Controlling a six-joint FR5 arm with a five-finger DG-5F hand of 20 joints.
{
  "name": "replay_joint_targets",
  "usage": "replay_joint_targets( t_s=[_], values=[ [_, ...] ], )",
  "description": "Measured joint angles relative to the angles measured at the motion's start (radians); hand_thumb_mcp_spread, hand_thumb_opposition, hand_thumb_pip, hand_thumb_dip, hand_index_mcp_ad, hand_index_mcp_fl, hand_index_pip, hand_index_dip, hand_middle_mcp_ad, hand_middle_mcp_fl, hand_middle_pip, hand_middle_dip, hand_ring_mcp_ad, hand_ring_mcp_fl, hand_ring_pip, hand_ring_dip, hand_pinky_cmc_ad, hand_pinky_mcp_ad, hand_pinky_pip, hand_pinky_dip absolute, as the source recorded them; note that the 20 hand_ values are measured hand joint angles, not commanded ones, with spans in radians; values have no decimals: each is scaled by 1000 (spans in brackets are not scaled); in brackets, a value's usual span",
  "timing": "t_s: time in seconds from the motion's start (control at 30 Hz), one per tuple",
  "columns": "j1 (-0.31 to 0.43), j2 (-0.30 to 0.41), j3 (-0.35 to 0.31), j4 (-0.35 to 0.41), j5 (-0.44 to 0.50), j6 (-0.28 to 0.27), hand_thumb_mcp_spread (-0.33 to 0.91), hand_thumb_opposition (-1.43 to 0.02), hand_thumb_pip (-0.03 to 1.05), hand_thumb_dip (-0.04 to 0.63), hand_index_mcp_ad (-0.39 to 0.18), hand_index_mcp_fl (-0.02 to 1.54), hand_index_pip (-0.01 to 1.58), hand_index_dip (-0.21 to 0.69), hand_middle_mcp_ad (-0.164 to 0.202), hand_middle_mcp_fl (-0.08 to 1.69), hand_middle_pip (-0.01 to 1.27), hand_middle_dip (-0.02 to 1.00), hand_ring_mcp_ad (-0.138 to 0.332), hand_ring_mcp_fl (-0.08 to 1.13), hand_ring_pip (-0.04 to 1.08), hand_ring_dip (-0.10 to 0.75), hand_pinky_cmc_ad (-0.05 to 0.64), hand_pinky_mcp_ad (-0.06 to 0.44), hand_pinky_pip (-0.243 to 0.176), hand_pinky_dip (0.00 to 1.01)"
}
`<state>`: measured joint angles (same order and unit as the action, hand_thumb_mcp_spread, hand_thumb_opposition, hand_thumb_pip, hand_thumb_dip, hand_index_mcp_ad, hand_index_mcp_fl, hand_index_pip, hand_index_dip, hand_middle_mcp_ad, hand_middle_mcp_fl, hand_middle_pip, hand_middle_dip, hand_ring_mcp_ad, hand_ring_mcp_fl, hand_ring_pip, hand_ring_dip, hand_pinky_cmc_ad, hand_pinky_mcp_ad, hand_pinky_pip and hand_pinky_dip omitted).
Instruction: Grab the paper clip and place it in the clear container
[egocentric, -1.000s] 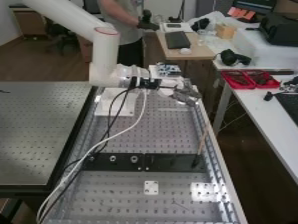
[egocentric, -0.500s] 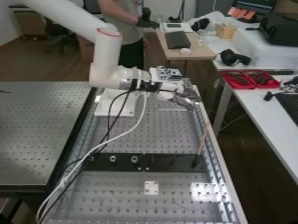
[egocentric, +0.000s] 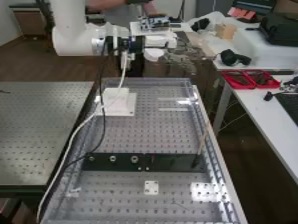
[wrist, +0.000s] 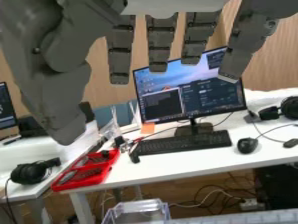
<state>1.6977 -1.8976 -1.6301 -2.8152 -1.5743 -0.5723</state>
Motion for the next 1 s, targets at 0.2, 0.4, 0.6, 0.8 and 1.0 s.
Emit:
replay_joint_targets(
  t_s=[0.2, 0.4, 0.6, 0.8, 1.0],
  values=[
    [-31, 110, -37, -54, 24, -30, 265, -775, 559, 223, -169, 304, 182, 87, 38, 101, 110, 227, 119, 12, 106, 119, 361, 314, -91, 520],
    [-62, 176, -62, -105, 53, -86, 269, -775, 536, 223, -169, 358, 134, 101, 38, 119, 113, 227, 119, 9, 106, 119, 384, 316, -94, 522],
    [-80, 216, -76, -131, 67, -129, 265, -775, 538, 223, -169, 374, 117, 112, 38, 120, 112, 227, 119, 9, 106, 119, 379, 312, -94, 522],
    [-87, 233, -75, -154, 68, -147, 265, -775, 529, 220, -169, 372, 101, 119, 38, 119, 112, 227, 119, 9, 106, 119, 394, 316, -94, 522],
    [-87, 241, -75, -152, 74, -153, 265, -775, 520, 220, -169, 372, 103, 127, 38, 131, 112, 227, 119, 9, 108, 119, 410, 316, -93, 522]
  ],
)
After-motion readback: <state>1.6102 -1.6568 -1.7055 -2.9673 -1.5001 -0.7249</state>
